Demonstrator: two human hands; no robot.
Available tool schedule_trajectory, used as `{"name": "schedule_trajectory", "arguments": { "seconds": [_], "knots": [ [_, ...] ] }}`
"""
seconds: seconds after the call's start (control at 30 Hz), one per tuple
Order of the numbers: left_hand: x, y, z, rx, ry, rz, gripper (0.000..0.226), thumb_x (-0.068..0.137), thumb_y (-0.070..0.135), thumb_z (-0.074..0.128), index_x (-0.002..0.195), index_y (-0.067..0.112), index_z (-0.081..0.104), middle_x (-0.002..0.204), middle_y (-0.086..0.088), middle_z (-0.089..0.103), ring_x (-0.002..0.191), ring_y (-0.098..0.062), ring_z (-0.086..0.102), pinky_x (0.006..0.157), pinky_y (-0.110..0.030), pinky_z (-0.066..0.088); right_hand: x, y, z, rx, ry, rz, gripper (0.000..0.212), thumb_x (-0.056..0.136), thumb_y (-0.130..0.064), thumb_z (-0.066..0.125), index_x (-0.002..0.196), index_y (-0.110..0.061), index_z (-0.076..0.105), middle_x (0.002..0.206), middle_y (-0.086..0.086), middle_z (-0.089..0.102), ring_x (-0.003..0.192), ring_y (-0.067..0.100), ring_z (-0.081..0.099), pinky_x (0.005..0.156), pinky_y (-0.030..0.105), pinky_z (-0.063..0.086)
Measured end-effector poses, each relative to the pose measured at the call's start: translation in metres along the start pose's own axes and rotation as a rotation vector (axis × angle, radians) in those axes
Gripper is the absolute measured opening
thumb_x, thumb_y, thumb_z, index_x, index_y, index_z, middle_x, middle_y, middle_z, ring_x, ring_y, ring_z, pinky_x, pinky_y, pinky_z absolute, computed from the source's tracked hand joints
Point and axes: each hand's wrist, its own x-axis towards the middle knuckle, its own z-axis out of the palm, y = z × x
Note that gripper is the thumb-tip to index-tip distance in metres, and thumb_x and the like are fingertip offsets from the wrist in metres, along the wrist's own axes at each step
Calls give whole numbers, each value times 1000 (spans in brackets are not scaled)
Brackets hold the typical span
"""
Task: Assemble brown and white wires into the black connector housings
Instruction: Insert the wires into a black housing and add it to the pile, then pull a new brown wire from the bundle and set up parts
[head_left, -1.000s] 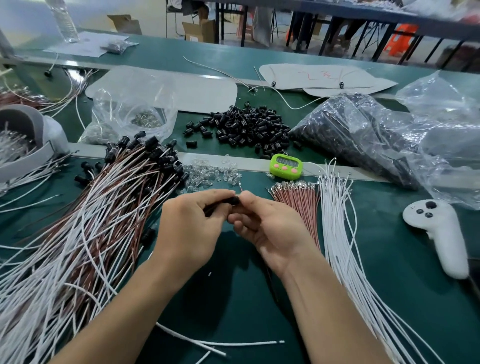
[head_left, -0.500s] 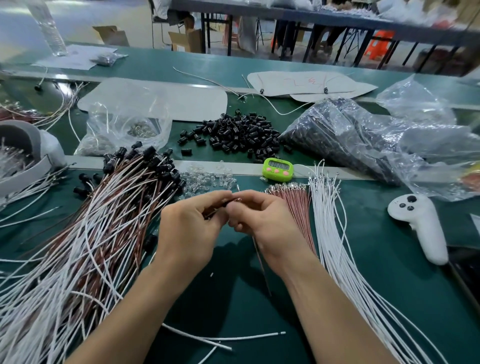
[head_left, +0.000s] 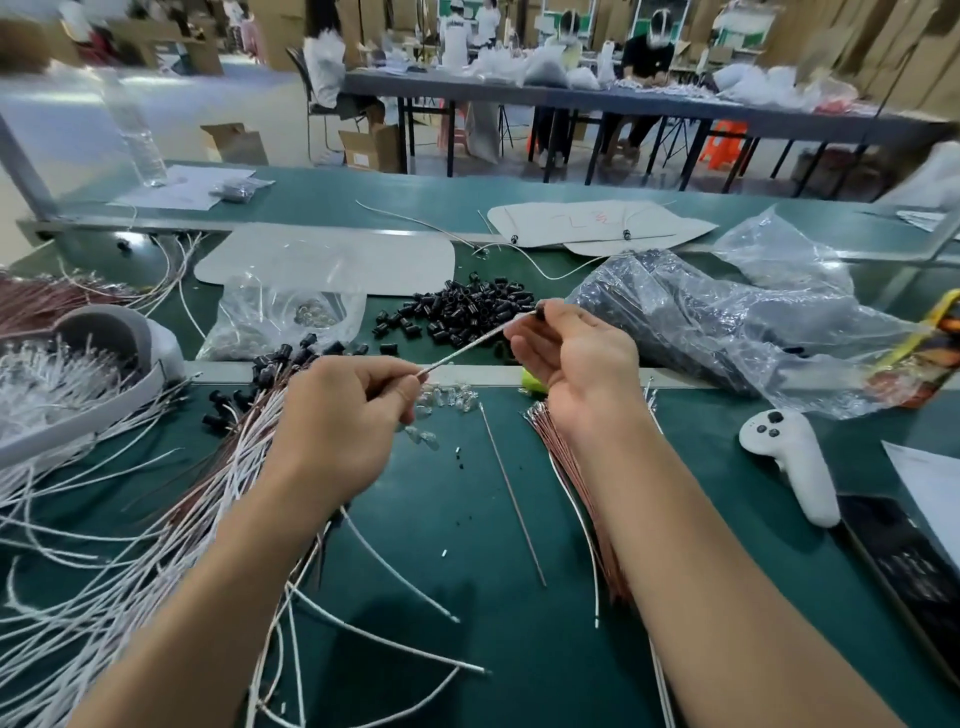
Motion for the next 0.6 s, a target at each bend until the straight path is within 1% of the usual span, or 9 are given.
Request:
{"name": "schedule_trajectory", "arguments": {
  "seconds": [0.1, 0.17, 0.23, 0.33, 0.4, 0.47, 0.53, 0.57, 0.6],
  "knots": [
    [-10, 6, -27, 321, 172, 130, 11, 94, 30, 72, 98, 37, 80, 67, 9, 74, 59, -23, 66, 61, -37, 57, 3, 0, 20, 107, 21, 50, 17, 104, -3, 56, 90, 0, 63, 71, 18, 70, 61, 27, 70, 56, 29, 62],
    [-17, 7, -40, 544, 346, 271, 12, 97, 31, 69, 97, 29, 80, 71, 0, 75, 60, -31, 67, 57, -39, 54, 5, 9, 38, 89, 19, 100, 17, 105, -3, 54, 90, -2, 62, 67, 16, 69, 55, 23, 68, 52, 25, 59],
    [-25, 5, -52, 678, 474, 360, 18, 99, 30, 65, 91, 22, 79, 76, -2, 76, 66, -30, 69, 52, -36, 50, 7, 22, 56, 14, 3, 152, 13, 104, -3, 55, 92, -3, 60, 55, 10, 67, 46, 17, 66, 47, 22, 55],
    [-36, -7, -68, 775, 568, 365, 12, 96, 30, 71, 92, 22, 80, 81, 0, 78, 74, -28, 69, 53, -29, 42, 11, 48, 80, -151, -41, 215, 15, 103, -4, 58, 88, -1, 60, 50, 8, 65, 41, 13, 63, 41, 20, 52],
    [-43, -20, -79, 833, 538, 297, 6, 89, 27, 79, 86, 22, 80, 73, -2, 75, 67, -28, 67, 53, -26, 34, 12, 67, 94, -275, -68, 225, 16, 101, -5, 61, 86, -1, 61, 50, 8, 66, 40, 12, 62, 41, 21, 51],
    [-51, -38, -88, 874, 436, 166, 8, 78, 27, 87, 77, 22, 80, 60, -4, 69, 53, -26, 60, 53, -22, 27, 14, 89, 102, -461, -111, 178, 16, 99, -6, 64, 83, -3, 63, 58, 10, 70, 42, 14, 62, 45, 26, 51],
    [-60, -58, -94, 891, 327, 36, 10, 73, 32, 90, 75, 28, 81, 51, 0, 62, 43, -17, 43, 55, -18, 22, 16, 112, 105, -720, -165, 65, 20, 96, -11, 69, 77, -7, 66, 74, 16, 75, 53, 19, 66, 56, 35, 58],
    [-64, -66, -95, 897, 287, -8, 9, 73, 34, 89, 73, 31, 80, 49, 5, 60, 42, -13, 38, 54, -15, 21, 17, 121, 106, -849, -188, -4, 19, 94, -15, 72, 77, -9, 68, 80, 16, 76, 63, 23, 71, 66, 41, 61],
    [-68, -75, -96, 903, 254, -48, 7, 76, 37, 86, 74, 34, 80, 48, 11, 59, 41, -11, 38, 50, -14, 24, 16, 128, 106, -955, -208, -66, 16, 93, -19, 74, 81, -9, 69, 85, 14, 76, 74, 26, 73, 75, 43, 60]
  ]
}}
